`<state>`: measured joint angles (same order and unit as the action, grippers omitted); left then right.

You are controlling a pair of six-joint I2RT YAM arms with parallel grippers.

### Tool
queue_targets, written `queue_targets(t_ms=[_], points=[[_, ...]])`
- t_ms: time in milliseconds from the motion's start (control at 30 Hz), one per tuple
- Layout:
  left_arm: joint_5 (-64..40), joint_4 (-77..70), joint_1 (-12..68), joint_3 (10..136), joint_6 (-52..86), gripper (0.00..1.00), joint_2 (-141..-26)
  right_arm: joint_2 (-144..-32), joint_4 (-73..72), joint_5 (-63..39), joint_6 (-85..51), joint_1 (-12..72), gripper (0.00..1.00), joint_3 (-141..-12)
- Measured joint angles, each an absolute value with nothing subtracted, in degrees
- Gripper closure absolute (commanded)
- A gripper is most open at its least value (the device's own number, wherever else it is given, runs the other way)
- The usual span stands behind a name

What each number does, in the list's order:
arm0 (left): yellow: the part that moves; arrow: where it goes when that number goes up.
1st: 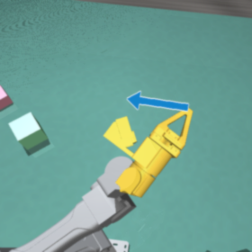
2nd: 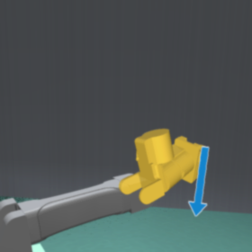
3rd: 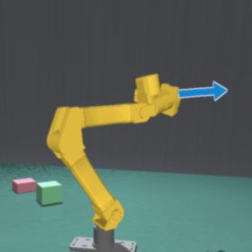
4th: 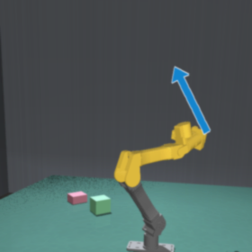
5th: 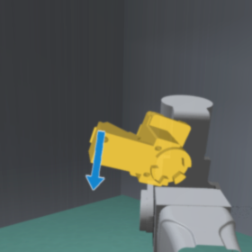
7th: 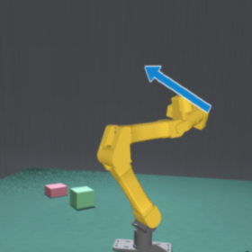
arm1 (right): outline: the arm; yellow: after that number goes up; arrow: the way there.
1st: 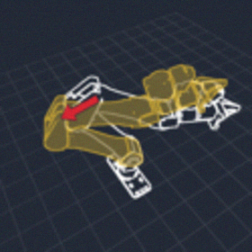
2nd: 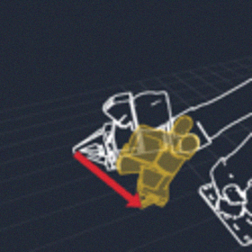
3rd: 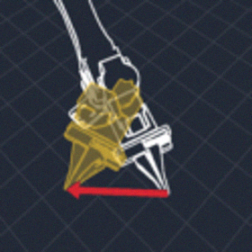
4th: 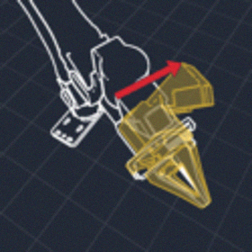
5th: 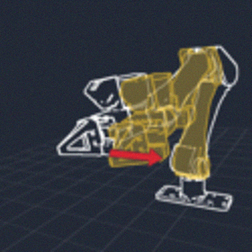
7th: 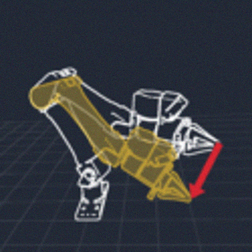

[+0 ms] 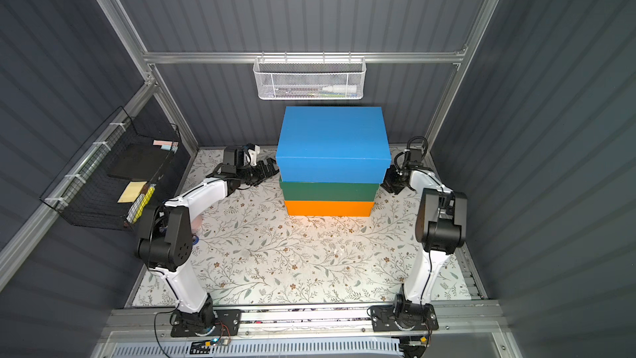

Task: Stack the shoeboxes
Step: Move the shoeboxes to the center of the board, then adjust the shoebox.

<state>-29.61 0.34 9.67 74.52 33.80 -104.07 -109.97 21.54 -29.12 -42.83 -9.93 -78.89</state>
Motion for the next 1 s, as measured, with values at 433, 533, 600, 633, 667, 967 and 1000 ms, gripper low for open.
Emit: queue_targets(t_ms=[433,533,600,633,667,967,1000], points=[[-26.3,4.0,9.8,85.3,31.2,0.0,-96.5,-92.1,31.3,-29.7,-35.3,-11.5,0.53,-86.6],[-26.3,4.0,10.4,87.5,31.2,0.0,-96.1,-90.3,31.8,-30.1,-34.7,-10.2,0.53,-86.9],[-26.3,4.4,11.2,88.2,31.2,0.0,-96.1,-90.1,31.9,-30.5,-34.5,-9.5,0.53,-87.0],[-26.3,4.7,11.7,88.3,31.2,0.0,-96.1,-90.1,32.0,-30.5,-34.5,-9.1,0.53,-87.0],[-26.2,4.9,12.0,88.4,31.2,0.0,-96.1,-90.3,32.2,-30.7,-34.4,-8.7,0.53,-87.2],[-24.6,5.2,12.2,88.4,31.3,0.0,-96.1,-91.6,33.3,-30.7,-34.5,-7.2,0.53,-88.9],[-24.4,5.2,12.2,88.4,31.3,0.01,-96.2,-91.6,33.3,-30.7,-34.5,-7.1,0.53,-88.9]])
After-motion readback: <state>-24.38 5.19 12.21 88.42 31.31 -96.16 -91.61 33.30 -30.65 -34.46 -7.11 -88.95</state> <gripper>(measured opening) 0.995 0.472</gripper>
